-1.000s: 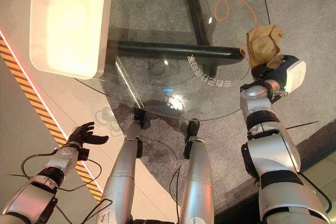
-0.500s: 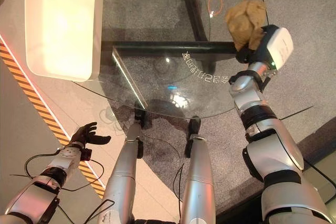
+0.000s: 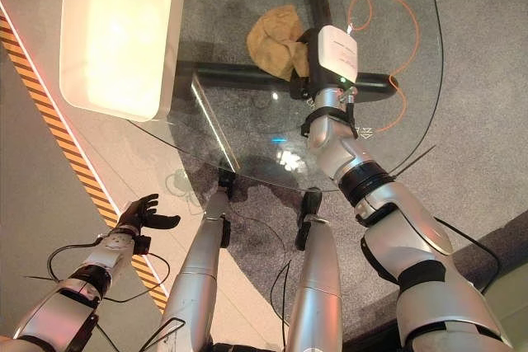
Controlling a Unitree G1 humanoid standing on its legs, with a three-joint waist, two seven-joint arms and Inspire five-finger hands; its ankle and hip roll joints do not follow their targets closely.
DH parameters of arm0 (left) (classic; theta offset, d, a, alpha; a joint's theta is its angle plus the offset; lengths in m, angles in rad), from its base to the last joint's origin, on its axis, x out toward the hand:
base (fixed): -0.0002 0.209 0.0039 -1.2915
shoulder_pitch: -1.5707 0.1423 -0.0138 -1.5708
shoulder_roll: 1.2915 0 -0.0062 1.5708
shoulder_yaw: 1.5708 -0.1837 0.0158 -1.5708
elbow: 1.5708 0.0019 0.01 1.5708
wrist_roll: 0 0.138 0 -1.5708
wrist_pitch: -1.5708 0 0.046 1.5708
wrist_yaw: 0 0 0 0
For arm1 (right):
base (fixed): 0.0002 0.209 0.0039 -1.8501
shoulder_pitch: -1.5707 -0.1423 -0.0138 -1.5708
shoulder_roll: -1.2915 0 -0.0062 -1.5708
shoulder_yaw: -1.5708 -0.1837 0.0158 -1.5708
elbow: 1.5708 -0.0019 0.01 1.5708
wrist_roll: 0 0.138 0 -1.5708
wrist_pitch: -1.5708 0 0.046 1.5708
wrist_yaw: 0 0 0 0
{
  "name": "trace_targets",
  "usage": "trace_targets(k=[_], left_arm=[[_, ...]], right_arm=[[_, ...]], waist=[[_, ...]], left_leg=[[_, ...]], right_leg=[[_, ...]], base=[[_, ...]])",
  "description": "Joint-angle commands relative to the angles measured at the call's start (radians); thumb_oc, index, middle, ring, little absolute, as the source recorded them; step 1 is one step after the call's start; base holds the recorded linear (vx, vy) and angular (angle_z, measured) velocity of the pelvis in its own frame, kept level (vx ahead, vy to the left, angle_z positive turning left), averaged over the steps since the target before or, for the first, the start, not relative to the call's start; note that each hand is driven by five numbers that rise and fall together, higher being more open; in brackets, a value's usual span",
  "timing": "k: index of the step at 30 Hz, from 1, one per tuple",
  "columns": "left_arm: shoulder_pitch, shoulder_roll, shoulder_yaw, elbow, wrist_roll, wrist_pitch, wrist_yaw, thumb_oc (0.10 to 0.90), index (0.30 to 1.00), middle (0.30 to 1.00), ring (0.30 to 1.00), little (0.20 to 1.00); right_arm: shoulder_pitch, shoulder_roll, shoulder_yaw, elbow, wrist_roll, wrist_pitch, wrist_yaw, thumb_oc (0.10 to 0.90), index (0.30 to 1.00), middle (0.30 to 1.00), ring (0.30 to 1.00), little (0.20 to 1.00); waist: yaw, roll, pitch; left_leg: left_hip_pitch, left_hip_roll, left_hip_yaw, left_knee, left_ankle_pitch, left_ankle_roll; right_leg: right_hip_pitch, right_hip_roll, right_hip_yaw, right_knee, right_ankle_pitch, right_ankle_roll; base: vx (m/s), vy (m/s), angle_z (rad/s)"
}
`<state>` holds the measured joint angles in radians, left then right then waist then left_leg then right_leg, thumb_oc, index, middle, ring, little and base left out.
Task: Wipe the table with a cloth and put it in the basket.
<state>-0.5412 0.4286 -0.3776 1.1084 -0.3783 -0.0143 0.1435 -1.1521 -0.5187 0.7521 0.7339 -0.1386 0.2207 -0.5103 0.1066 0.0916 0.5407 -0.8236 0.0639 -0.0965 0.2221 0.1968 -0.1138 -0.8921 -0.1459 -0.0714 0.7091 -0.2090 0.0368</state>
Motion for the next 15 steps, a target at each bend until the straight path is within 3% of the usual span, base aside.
trace_targets(k=[1,15], left_arm=[[0.024,-0.018,0.001,0.028,0.026,-0.002,0.045,0.8,0.9,0.9,0.9,0.9],[0.02,-0.041,-0.002,0.022,0.038,0.001,0.052,0.8,0.9,0.9,0.9,0.9]], right_arm=[[-0.105,0.006,0.068,-0.094,-0.078,-0.047,0.037,0.1,0.3,0.3,0.3,0.2],[-0.021,0.111,0.122,-0.191,-0.16,-0.096,0.215,0.1,0.3,0.3,0.3,0.2]], waist=[[0.008,0.022,-0.021],[0.009,0.034,-0.021]], left_leg=[[0.025,-0.121,0.082,0.133,-0.164,0.118],[0.022,-0.127,0.082,0.135,-0.157,0.114]], right_leg=[[0.061,0.053,-0.083,-0.254,0.154,-0.027],[0.054,0.048,-0.08,-0.245,0.155,-0.027]], base=[[0.0,0.0,0.0],[0.0,0.0,0.0]])
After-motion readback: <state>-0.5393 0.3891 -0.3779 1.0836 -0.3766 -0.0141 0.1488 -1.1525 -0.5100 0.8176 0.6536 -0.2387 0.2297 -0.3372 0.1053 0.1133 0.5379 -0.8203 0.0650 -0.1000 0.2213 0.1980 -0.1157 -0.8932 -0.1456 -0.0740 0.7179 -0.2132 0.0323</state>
